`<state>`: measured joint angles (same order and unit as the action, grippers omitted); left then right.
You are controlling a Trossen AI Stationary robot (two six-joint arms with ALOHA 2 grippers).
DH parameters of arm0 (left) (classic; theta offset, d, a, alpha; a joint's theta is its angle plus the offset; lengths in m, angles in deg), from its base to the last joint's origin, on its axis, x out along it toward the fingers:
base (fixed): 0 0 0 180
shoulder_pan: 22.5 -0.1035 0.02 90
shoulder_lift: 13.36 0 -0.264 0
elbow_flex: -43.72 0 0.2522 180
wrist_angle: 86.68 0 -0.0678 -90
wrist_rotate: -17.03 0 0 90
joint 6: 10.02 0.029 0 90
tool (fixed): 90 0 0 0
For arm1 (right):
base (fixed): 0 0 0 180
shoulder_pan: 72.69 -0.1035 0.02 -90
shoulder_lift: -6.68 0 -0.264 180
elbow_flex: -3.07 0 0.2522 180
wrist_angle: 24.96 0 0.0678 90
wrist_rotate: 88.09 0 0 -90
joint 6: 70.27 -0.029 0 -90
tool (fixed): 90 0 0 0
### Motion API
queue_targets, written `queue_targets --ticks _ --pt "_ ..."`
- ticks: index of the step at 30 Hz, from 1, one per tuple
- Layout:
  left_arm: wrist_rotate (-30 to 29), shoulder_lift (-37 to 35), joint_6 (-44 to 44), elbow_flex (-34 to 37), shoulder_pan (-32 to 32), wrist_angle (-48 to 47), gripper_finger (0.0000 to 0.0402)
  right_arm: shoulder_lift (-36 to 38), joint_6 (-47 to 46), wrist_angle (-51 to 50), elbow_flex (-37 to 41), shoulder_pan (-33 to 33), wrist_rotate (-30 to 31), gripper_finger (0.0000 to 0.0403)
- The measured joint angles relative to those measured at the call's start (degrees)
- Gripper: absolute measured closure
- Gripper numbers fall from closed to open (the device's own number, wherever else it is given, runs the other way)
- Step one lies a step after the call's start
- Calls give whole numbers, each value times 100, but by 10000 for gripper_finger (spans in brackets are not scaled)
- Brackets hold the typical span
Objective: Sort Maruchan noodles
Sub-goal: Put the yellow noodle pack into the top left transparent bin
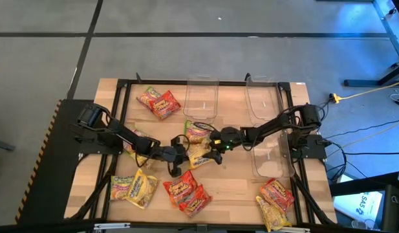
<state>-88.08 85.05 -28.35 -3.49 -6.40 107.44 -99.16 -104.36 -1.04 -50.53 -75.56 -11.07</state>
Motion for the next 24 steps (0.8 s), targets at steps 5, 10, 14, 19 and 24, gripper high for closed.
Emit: queue_targets --ticks 5,10,14,19,24 --pt "50 1 99 -70 31 13 399 2 154 339 2 -158 -25 209" --pt "135 0 107 -85 33 3 399 22 608 311 -28 -195 3 260" --pt "536 -24 82 -101 17 -82 399 22 935 283 -40 -203 -8 299" --pt "1047 -567 -236 -107 13 -873 399 278 1511 -81 -43 -206 -32 315" --pt "1123 -1451 -220 -103 -2 -1371 399 935 2132 -957 -42 -204 408 307"
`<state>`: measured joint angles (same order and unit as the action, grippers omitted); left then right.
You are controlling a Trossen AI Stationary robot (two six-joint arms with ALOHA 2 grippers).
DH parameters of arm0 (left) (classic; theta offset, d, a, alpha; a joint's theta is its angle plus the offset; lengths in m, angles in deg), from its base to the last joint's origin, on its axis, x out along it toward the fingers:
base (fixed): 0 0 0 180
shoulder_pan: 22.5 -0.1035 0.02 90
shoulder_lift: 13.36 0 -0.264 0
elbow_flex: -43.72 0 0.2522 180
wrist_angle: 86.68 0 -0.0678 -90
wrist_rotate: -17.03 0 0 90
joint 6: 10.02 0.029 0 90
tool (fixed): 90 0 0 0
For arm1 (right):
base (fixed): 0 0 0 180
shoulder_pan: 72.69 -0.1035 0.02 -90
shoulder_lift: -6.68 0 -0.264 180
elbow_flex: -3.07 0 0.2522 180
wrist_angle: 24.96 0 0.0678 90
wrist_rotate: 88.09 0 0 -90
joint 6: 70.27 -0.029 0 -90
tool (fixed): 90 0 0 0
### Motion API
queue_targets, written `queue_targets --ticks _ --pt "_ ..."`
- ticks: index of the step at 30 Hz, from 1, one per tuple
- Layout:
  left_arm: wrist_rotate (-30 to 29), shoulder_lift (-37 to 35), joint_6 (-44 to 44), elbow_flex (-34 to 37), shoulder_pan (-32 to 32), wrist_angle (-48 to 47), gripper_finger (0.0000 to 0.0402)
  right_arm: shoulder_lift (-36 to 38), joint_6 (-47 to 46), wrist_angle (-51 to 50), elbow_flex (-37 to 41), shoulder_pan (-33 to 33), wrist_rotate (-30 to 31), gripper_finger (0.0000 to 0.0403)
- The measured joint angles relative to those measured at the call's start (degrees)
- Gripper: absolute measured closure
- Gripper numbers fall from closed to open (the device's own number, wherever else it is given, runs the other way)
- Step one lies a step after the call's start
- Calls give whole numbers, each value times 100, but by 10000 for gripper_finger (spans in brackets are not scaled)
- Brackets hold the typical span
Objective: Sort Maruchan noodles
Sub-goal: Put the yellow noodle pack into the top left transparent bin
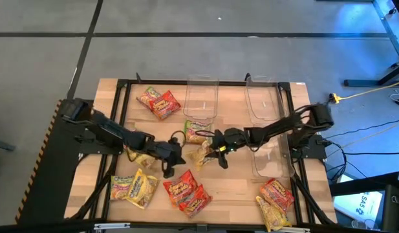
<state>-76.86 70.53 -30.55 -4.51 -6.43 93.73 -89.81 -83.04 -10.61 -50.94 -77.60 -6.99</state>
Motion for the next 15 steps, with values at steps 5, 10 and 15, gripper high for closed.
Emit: queue_targets --ticks 5,10,15 --pt "-387 -726 354 -2 4 214 399 673 517 -824 2 0 495 312" --pt "-680 -1060 663 -2 -36 783 399 1149 749 -1370 2 0 694 312" --pt "-910 -1099 509 1 -317 926 370 1448 878 -1673 1 0 794 313"
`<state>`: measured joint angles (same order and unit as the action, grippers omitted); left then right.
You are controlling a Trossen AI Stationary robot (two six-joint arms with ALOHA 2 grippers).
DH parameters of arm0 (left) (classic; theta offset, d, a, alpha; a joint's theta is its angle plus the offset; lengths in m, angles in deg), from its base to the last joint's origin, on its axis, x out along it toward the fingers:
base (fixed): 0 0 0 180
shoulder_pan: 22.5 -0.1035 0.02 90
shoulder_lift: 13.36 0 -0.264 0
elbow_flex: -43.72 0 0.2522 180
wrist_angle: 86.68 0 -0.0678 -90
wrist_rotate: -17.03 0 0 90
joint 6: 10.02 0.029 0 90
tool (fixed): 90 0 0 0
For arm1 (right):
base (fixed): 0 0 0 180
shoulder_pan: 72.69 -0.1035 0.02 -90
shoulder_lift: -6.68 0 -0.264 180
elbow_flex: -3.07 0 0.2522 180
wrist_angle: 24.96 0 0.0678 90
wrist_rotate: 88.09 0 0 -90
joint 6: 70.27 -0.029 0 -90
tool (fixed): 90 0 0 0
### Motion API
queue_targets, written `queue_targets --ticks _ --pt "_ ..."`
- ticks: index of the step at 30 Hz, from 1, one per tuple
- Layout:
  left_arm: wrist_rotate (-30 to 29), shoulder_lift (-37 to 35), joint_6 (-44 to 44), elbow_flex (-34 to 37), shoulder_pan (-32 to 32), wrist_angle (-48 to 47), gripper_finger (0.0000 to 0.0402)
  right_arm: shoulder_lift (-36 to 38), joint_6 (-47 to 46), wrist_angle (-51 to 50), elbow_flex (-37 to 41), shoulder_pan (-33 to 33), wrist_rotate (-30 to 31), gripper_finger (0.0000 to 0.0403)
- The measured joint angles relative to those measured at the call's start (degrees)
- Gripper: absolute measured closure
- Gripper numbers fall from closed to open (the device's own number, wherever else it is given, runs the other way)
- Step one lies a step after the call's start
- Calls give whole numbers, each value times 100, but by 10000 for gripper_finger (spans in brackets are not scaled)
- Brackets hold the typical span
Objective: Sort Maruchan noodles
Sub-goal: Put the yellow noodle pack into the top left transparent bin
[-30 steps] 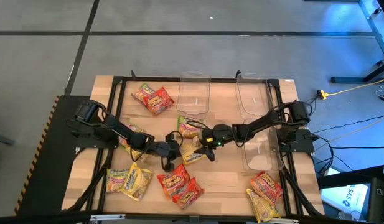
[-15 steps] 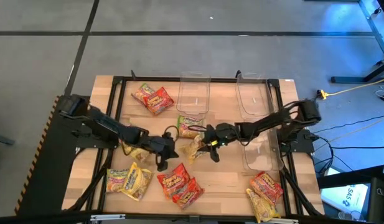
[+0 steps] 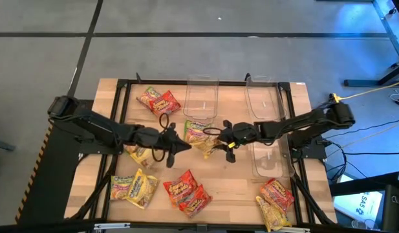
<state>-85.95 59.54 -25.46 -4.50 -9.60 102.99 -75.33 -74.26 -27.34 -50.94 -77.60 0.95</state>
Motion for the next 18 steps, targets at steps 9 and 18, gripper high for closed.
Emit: queue_targets --ticks 9,18 --pt "325 0 -197 -217 -534 -110 235 22 5 56 4 2 -5 313" --pt "720 640 -68 -571 -803 -132 134 21 52 216 4 4 -5 314"
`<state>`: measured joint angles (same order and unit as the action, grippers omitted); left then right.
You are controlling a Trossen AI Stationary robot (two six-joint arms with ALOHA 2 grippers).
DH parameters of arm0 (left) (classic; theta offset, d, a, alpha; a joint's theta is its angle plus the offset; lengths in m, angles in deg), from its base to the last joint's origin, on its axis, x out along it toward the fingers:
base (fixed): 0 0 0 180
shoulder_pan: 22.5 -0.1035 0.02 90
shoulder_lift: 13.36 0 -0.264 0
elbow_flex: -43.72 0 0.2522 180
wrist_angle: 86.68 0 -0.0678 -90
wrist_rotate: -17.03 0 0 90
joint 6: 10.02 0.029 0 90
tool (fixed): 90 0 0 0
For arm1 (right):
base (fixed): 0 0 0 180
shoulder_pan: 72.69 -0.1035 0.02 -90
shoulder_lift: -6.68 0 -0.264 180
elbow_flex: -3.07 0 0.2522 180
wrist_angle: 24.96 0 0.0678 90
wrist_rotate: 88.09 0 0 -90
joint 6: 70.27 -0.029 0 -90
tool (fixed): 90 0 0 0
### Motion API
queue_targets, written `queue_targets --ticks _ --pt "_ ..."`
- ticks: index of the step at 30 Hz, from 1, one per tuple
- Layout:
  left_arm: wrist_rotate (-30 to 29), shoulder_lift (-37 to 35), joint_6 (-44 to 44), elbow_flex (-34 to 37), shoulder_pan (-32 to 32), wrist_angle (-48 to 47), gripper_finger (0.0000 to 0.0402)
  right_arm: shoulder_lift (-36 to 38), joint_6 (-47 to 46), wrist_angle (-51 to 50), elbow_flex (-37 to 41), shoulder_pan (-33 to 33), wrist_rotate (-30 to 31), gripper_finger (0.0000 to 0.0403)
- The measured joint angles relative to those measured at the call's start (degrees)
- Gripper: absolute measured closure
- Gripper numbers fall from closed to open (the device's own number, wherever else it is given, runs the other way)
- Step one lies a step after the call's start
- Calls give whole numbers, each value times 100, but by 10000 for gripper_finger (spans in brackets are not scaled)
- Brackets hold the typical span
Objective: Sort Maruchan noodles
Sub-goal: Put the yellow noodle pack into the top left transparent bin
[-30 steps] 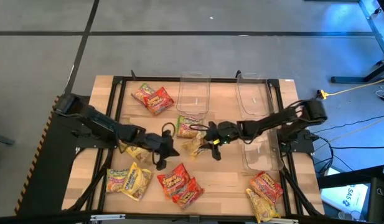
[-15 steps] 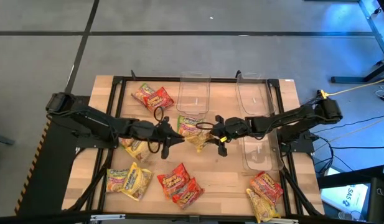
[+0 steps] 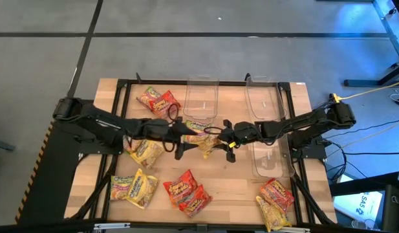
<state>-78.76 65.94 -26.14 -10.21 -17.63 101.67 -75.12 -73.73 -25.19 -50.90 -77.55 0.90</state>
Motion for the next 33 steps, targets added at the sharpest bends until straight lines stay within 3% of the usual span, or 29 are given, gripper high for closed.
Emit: queue_targets --ticks 6,10,22,26,33 --pt "410 716 2 -459 -148 -127 129 -2 -15 11 0 -2 0 312" --pt "551 1075 2 -830 -231 -822 130 -2 -26 9 0 -2 0 310" --pt "987 1603 -40 -1345 -356 -1080 133 -10 31 -6 2 -4 -2 309" --pt "1004 1604 -131 -1343 -375 -1121 157 -13 33 31 4 -4 -2 308" --pt "1006 1604 -131 -1343 -375 -1111 234 -13 -81 156 4 -2 -2 292"
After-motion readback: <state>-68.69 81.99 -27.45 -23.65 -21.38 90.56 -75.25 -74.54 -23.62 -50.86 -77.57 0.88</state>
